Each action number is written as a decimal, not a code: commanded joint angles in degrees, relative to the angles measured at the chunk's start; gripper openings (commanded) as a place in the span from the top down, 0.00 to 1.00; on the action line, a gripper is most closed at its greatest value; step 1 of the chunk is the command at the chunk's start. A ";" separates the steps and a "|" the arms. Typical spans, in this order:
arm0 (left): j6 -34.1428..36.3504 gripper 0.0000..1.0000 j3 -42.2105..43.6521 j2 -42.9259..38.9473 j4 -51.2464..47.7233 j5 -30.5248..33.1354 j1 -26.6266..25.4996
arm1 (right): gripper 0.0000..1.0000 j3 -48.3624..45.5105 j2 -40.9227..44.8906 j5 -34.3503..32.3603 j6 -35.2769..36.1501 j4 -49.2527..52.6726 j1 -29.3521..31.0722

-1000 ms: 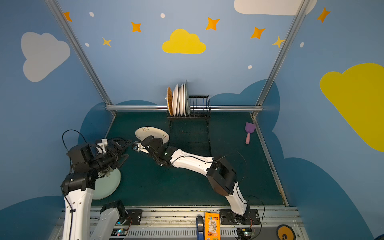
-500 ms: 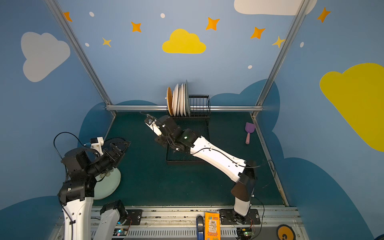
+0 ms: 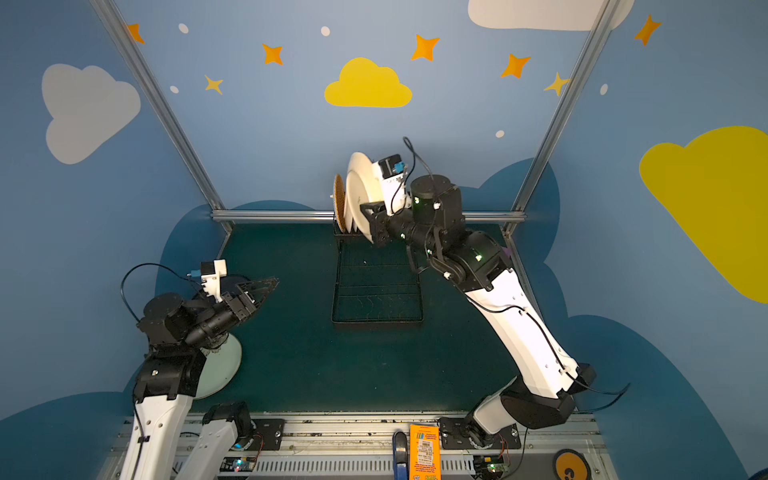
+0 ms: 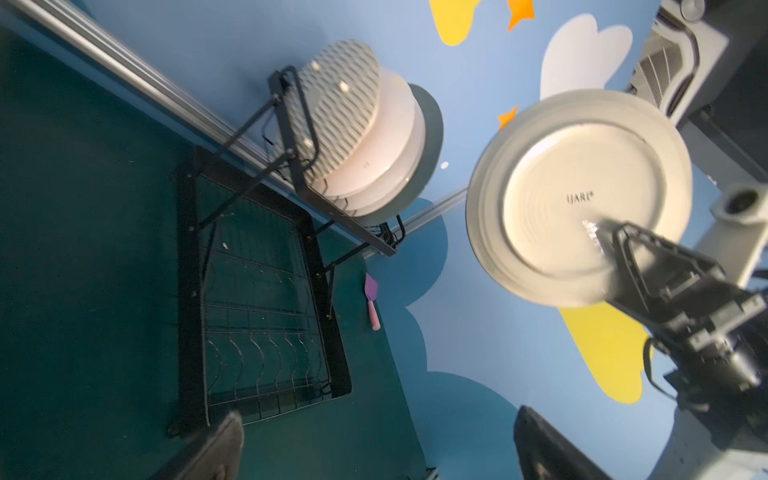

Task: Load the plates into the dish rack
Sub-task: 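Lower the berry plate into the rack slot beside the pale green plate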

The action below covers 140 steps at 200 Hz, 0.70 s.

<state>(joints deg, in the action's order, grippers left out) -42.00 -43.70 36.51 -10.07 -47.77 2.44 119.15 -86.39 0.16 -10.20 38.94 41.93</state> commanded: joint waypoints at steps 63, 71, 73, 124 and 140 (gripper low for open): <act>27.53 0.00 3.63 6.68 6.59 16.94 -18.44 | 1.00 13.09 -10.53 4.97 -12.09 -0.73 -16.57; 28.66 0.00 5.17 6.30 7.91 18.10 -18.60 | 1.00 14.26 -12.17 5.31 -12.32 -0.39 -17.16; 28.82 0.00 5.57 6.29 8.16 18.49 -18.56 | 1.00 14.55 -12.56 5.47 -12.37 -0.21 -17.26; 29.49 0.00 7.25 5.77 9.92 20.83 -17.50 | 1.00 20.51 -21.34 6.17 -11.24 0.94 -18.05; 29.25 0.00 7.40 6.15 10.15 20.01 -16.79 | 1.00 22.86 -23.68 5.99 -11.06 1.72 -18.04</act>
<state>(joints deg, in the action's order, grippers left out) -14.33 -35.99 42.87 -2.61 -28.38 -15.33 136.14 -109.73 5.50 -22.04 45.54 24.14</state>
